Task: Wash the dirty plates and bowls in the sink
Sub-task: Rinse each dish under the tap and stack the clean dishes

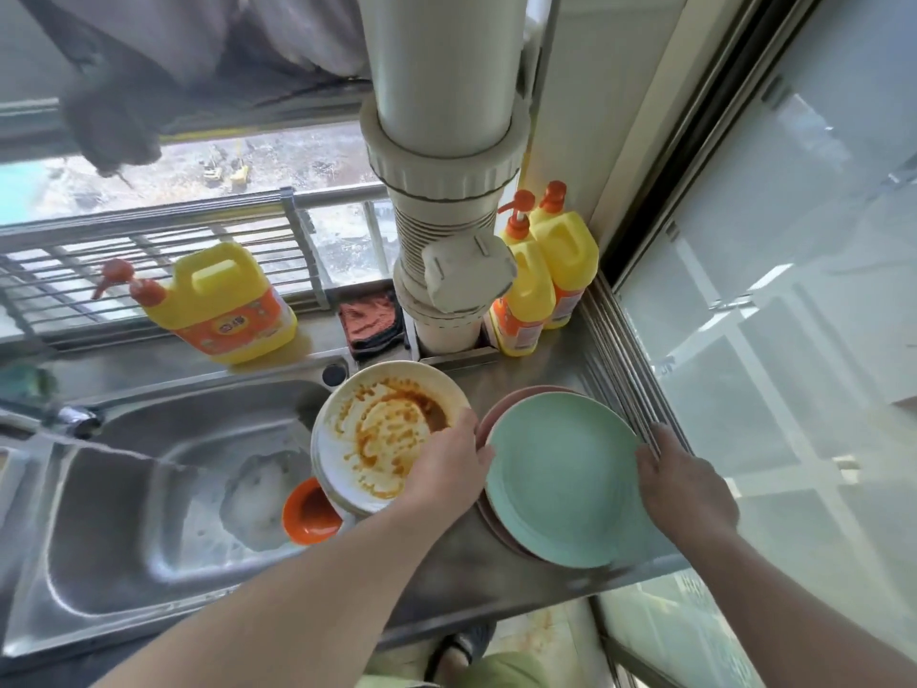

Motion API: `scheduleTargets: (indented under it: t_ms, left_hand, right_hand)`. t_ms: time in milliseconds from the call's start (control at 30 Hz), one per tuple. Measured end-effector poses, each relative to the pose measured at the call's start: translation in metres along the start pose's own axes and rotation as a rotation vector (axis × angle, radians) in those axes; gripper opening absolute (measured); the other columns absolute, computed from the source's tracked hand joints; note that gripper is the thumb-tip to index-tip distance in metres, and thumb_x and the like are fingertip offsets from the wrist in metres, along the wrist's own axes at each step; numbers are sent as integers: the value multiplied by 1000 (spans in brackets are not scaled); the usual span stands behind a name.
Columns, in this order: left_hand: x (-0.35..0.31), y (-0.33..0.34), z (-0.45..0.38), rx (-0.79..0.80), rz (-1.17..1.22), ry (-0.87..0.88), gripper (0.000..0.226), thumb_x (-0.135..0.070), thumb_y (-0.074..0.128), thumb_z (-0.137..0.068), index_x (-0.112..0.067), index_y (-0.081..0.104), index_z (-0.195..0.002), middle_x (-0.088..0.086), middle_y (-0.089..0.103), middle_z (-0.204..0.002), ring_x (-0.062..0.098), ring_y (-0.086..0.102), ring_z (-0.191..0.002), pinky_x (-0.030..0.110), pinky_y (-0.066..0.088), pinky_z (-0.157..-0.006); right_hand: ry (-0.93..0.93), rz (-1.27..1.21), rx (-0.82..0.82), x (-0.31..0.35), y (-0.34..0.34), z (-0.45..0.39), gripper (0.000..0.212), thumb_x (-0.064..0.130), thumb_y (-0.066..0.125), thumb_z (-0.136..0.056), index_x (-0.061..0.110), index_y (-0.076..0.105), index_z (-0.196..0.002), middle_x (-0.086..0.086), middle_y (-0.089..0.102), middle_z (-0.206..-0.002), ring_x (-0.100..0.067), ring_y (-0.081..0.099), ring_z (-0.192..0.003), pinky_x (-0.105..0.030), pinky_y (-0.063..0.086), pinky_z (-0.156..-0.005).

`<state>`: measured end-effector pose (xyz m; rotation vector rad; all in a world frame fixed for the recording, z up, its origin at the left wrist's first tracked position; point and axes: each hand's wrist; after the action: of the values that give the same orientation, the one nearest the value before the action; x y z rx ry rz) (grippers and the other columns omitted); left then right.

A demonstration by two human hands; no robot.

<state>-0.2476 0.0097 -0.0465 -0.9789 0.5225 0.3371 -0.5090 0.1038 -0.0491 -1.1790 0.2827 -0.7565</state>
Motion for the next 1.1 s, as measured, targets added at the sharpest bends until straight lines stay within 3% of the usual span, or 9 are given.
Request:
scheduleTargets:
  t_ms: [200,333,433,533,667,833,933,1033,1100]
  left_hand:
    - [74,-48,-11,-209,54,-78,17,-24,56,-103,-27,57,-120,-6,56,-116,15,55,-101,30,41,-84]
    - [128,-72,-2,-343,122,-358,26,-17,54,-101,-20,53,-126,0,43,-117,22,50,-97,37,41,-80]
    - [152,-75,9,-293,251,-483,14,-26,54,-106,-17,50,-116,4,59,-107,23,56,-87,36,41,-73]
    - [166,-72,12,-255,241,-419,13,-32,48,-109,-20,51,-105,3,64,-92,14,56,-78,35,39,-62]
    - [173,-72,6,-227,211,-367,17,-29,41,-110,-19,51,-100,2,62,-91,16,57,-78,32,38,-56]
    - [190,-66,2,-188,311,-380,21,-33,38,-108,-21,50,-95,5,65,-92,27,65,-84,45,57,-74]
    - [193,-68,6,-145,453,-393,25,-34,36,-106,-21,55,-96,6,66,-95,28,64,-87,47,58,-79]
    - [197,-80,13,-149,679,-454,24,-25,37,-106,-18,59,-100,9,65,-102,23,57,-84,36,45,-67]
    - [208,-90,19,-133,865,-505,18,-22,43,-104,-19,61,-101,10,67,-103,25,59,-86,37,49,-71]
  right_hand:
    - [-317,-134,15,111,20,7,36,30,46,-106,24,66,-136,-5,68,-133,-33,63,-118,-44,52,-97]
    - [-401,-67,189,189,50,13,35,26,41,-104,21,61,-132,-7,58,-132,-33,60,-121,-49,51,-99]
    - [-287,158,229,220,58,10,38,15,45,-100,14,52,-137,-11,56,-134,-36,62,-120,-46,51,-91]
    - [-224,316,259,234,63,6,37,12,52,-96,11,57,-133,-12,66,-122,-33,67,-107,-39,51,-77]
    - [-150,303,225,244,69,5,33,13,52,-97,10,57,-129,-13,67,-121,-34,67,-106,-40,51,-78]
    - [-54,202,155,245,69,16,32,23,48,-104,6,58,-129,-15,67,-120,-35,65,-102,-42,52,-78]
    - [-53,92,101,242,62,27,38,33,35,-110,7,55,-130,-18,65,-125,-38,62,-111,-43,46,-84]
    - [-131,-65,35,247,57,43,34,41,31,-111,18,55,-109,-11,66,-108,-32,60,-97,-44,47,-80]
    - [-186,-236,5,257,58,58,32,45,36,-110,23,52,-94,-4,64,-92,-30,61,-89,-43,48,-76]
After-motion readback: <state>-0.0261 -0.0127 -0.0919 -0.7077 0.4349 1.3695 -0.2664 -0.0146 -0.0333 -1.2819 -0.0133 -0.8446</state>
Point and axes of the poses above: each hand's wrist, its own z-axis away from the middle knuckle, its own y-axis out of the palm, x = y × z
